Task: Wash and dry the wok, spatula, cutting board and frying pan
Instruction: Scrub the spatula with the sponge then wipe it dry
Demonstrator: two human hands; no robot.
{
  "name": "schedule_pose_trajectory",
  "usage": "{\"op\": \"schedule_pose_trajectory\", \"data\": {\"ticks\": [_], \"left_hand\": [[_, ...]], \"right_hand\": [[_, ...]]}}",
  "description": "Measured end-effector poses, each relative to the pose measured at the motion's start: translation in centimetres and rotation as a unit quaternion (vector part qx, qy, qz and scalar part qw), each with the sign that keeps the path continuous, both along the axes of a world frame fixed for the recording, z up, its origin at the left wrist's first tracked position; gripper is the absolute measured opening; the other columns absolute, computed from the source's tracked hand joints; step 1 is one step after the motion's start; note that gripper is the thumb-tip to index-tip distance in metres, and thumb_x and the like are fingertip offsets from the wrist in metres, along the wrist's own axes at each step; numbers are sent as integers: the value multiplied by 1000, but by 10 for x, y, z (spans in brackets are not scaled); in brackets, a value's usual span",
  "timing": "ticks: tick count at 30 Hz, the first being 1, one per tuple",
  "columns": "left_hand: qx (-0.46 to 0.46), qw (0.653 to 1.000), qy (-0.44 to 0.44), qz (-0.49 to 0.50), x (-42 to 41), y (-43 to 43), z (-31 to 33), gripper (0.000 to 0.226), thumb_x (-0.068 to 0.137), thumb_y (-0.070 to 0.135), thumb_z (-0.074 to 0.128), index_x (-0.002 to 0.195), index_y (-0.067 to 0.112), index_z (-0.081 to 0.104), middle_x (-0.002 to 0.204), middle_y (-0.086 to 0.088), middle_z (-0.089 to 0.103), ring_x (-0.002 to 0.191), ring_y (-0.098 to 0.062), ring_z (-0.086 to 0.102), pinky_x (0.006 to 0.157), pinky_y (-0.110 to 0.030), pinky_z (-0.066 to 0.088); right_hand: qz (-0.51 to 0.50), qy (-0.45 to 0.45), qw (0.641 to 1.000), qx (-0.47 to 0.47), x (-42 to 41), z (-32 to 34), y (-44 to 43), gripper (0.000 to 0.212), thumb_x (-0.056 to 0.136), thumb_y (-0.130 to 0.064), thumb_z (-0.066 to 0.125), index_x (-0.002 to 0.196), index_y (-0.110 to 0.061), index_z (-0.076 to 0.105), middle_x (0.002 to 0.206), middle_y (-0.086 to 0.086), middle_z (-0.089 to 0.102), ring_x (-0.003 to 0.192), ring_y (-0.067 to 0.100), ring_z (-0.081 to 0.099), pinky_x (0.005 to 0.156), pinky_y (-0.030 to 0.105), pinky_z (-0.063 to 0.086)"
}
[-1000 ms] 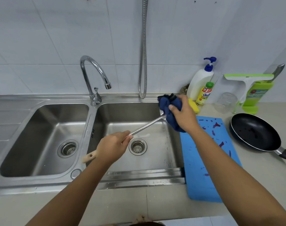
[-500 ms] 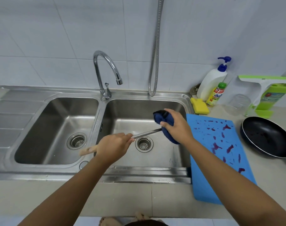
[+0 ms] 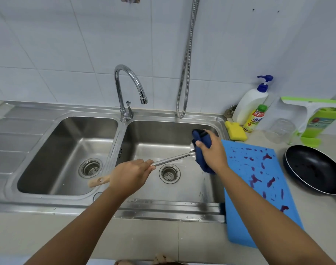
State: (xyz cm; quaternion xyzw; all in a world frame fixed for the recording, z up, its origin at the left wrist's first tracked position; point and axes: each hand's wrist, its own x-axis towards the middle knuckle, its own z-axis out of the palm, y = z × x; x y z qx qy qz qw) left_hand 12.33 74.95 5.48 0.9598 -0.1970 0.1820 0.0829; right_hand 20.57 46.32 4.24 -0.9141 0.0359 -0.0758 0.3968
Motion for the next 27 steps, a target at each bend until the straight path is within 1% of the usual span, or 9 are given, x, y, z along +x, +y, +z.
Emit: {"op": "schedule_pose_trajectory", "data": {"ticks": [2, 4, 9, 13, 15, 18, 21, 25, 27], "left_hand": [[-4, 1000, 0, 6, 0, -1, 4, 37, 95, 43, 40, 92, 24, 71, 56, 10, 53, 41, -11, 48, 40, -15, 12], [1, 1000, 7, 20, 2, -1, 6, 35, 94, 44, 41, 89, 26, 70, 54, 11, 51, 41, -9, 46, 40, -13, 11], [44, 999, 19, 8, 7, -3, -3, 45, 97, 50, 26, 86, 29, 64, 59, 11, 53, 44, -10, 49, 38, -21, 36], [18, 1000, 5, 8, 1, -5, 1, 42, 96, 50, 30, 85, 30, 65, 56, 11, 53, 42, -9, 47, 36, -21, 36], [-1, 1000, -6, 3, 1, -3, 4, 38, 95, 47, 35, 87, 29, 67, 56, 11, 53, 43, -9, 49, 36, -20, 32], [11, 1000, -17, 7, 5, 3, 10, 38, 94, 46, 36, 85, 28, 68, 56, 11, 54, 42, -9, 49, 36, -17, 21], [25, 1000, -10, 0, 5, 9, 8, 39, 94, 45, 35, 84, 28, 68, 56, 11, 54, 41, -8, 49, 37, -15, 21], [11, 1000, 7, 16, 3, 9, 7, 36, 95, 46, 37, 85, 28, 67, 55, 12, 52, 42, -9, 48, 38, -17, 28], [12, 999, 25, 35, 3, 5, 8, 30, 97, 46, 42, 85, 30, 64, 56, 12, 50, 45, -9, 49, 39, -16, 25]], "right_hand": [[-30, 19, 999, -8, 4, -1, -9, 46, 82, -61, 52, 125, -47, 45, 120, -3, 60, 107, 23, 61, 93, 46, 51], [-24, -9, 999, -31, -7, 0, 3, 48, 88, -49, 58, 133, -41, 44, 131, -2, 53, 116, 20, 54, 98, 38, 44], [58, -96, 979, -168, -33, -9, 26, 50, 91, -37, 63, 138, -31, 47, 135, 0, 47, 116, 23, 49, 96, 40, 46], [-56, 15, 998, -19, -1, -11, 1, 40, 93, -43, 57, 130, -33, 47, 127, 5, 54, 113, 29, 56, 90, 45, 49], [-53, 27, 998, 21, 1, -10, -5, 35, 93, -44, 55, 126, -35, 48, 123, 4, 57, 111, 28, 58, 91, 44, 49], [31, -10, 999, 3, -14, -5, 6, 46, 95, -35, 59, 139, -34, 44, 139, -3, 45, 121, 16, 47, 102, 35, 41], [111, -47, 992, -37, -21, -5, 11, 48, 93, -32, 62, 137, -36, 46, 135, -7, 44, 119, 12, 48, 100, 30, 41], [19, 16, 999, 39, -1, -2, 0, 43, 96, -30, 57, 138, -30, 46, 134, 1, 50, 118, 21, 54, 90, 27, 40], [-11, 10, 1000, 22, -8, -2, 5, 44, 97, -30, 56, 139, -31, 44, 136, 4, 49, 119, 24, 53, 91, 30, 42]]}}
